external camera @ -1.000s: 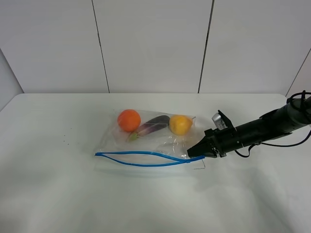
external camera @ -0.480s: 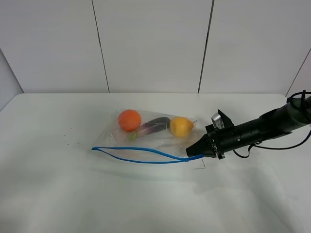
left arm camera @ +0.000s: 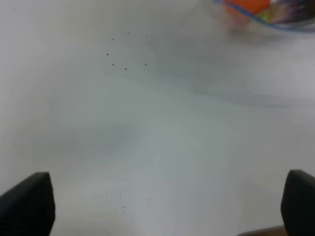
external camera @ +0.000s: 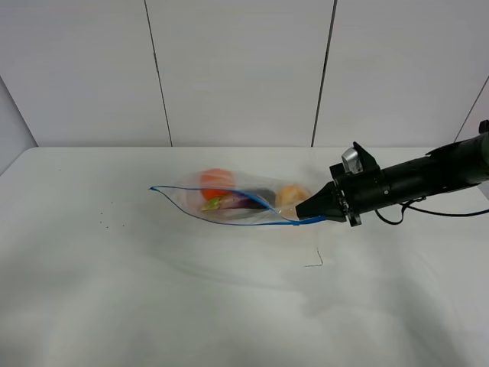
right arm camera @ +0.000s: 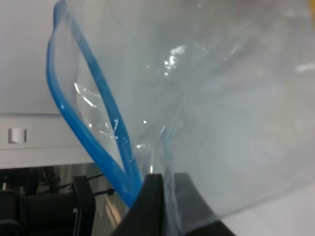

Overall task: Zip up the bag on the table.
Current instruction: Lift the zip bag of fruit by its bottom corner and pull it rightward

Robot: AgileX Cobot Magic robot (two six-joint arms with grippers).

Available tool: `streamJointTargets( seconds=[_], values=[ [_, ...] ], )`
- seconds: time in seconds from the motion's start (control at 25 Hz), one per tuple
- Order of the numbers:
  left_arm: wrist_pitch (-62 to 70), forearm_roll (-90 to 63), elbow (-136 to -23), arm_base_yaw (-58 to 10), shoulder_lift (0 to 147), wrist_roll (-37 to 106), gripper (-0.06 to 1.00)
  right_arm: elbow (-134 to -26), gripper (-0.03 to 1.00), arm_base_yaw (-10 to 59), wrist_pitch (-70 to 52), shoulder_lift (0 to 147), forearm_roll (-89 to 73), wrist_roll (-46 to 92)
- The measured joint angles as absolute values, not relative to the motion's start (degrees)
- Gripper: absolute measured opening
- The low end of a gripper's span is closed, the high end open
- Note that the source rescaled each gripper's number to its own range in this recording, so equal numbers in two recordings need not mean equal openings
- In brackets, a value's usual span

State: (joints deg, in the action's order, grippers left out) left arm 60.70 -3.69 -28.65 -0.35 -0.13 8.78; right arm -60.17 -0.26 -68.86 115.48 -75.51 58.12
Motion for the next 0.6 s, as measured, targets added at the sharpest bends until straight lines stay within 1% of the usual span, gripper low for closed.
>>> streamJointTargets(
  seconds=[0.4, 0.6],
  values=[
    [60.22, -5.20, -28.76, -0.35, -0.13, 8.78, 1.00, -60.29, 0.00, -0.26, -68.86, 110.81, -75.41, 55.65],
    [59.08, -12.32, -31.09, -0.35, 0.41, 8.78, 1.00, -60.29, 0.00, -0.26, -68.90, 109.71, -75.33, 55.23]
  ],
)
